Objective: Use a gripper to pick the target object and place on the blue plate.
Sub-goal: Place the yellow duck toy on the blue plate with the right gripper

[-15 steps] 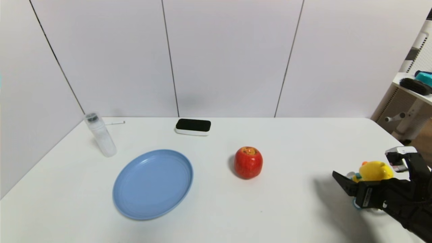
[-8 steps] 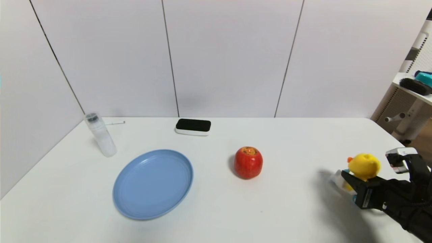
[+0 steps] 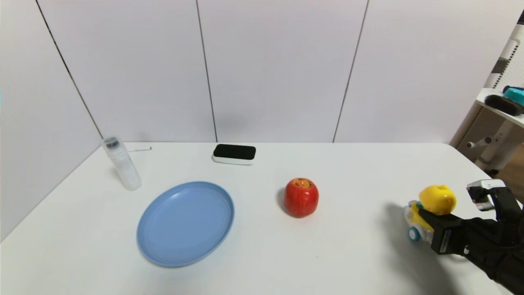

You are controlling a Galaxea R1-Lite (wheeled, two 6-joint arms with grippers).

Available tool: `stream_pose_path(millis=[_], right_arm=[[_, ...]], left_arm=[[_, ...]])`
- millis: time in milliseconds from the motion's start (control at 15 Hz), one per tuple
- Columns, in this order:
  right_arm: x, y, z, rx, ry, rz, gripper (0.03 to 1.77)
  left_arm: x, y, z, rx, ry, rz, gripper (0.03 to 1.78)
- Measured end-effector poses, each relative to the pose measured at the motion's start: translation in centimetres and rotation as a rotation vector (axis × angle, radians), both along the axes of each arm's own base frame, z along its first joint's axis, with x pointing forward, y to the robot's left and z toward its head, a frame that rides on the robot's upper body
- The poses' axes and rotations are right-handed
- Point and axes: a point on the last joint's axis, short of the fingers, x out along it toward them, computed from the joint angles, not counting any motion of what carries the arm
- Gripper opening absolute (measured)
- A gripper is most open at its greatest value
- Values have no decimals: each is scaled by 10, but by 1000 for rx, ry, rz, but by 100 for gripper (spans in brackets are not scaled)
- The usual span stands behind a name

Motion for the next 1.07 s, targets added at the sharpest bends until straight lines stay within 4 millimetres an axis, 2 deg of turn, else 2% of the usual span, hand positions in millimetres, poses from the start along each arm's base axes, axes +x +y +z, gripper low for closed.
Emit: stream_pose_path(millis=[200,733,1067], right_arm=[[-1,0,2,3,-9,0,35],[-11,1,23,27,-130,15,35],[-7,9,42,47,-222,56,35]], left_arm=[[0,0,0,0,0,0,169],[0,0,0,0,0,0,169],[0,0,0,0,0,0,169]])
